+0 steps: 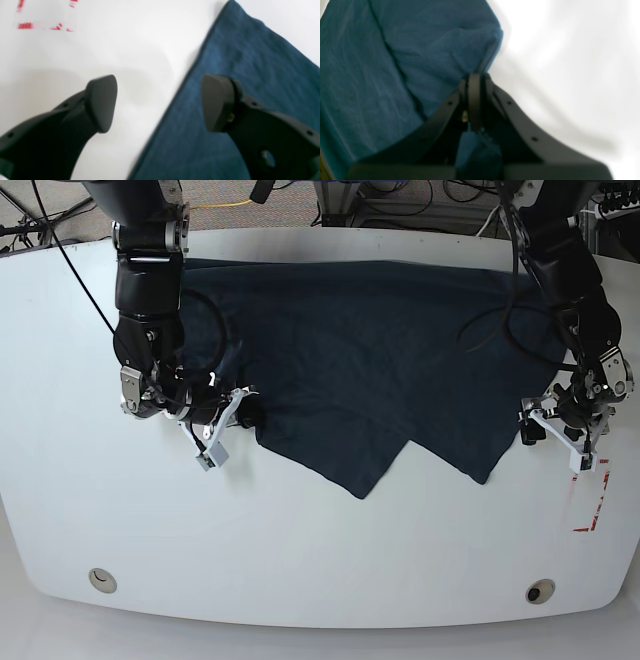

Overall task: Fold the T-shirt properly
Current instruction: 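Move the left gripper to the shirt's other corner and grasp it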

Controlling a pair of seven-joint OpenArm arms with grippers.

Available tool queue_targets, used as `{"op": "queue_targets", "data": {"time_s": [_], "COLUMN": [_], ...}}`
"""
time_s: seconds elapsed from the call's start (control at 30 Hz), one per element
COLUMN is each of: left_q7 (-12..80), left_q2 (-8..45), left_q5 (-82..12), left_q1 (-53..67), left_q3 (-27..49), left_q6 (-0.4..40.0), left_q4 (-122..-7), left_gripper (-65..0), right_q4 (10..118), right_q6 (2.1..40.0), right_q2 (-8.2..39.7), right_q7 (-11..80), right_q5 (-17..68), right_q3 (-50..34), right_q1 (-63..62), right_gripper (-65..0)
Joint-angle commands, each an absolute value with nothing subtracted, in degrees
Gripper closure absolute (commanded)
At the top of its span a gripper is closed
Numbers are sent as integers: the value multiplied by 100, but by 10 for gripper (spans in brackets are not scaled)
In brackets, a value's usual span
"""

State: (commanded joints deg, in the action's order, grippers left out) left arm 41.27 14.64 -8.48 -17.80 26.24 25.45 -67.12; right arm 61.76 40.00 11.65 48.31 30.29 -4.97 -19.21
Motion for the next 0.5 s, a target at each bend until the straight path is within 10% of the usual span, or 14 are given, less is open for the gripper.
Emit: {"op": "queue_targets", "data": {"time_s": [0.5], "left_q7": [3767], "left_q2": [1314], "left_q5": [-857], "left_q1": [-2413], "left_q3": [2369], "left_q6": [2580], "left_q4": [-5402], "left_gripper": [-490], "right_q4": [6176], "right_q6": [4000], "right_q2": [1174], "right_q7": [4831], "right_q5": [3037], "right_q3": [-497], "right_q1": [-1921], "right_gripper": [0]}}
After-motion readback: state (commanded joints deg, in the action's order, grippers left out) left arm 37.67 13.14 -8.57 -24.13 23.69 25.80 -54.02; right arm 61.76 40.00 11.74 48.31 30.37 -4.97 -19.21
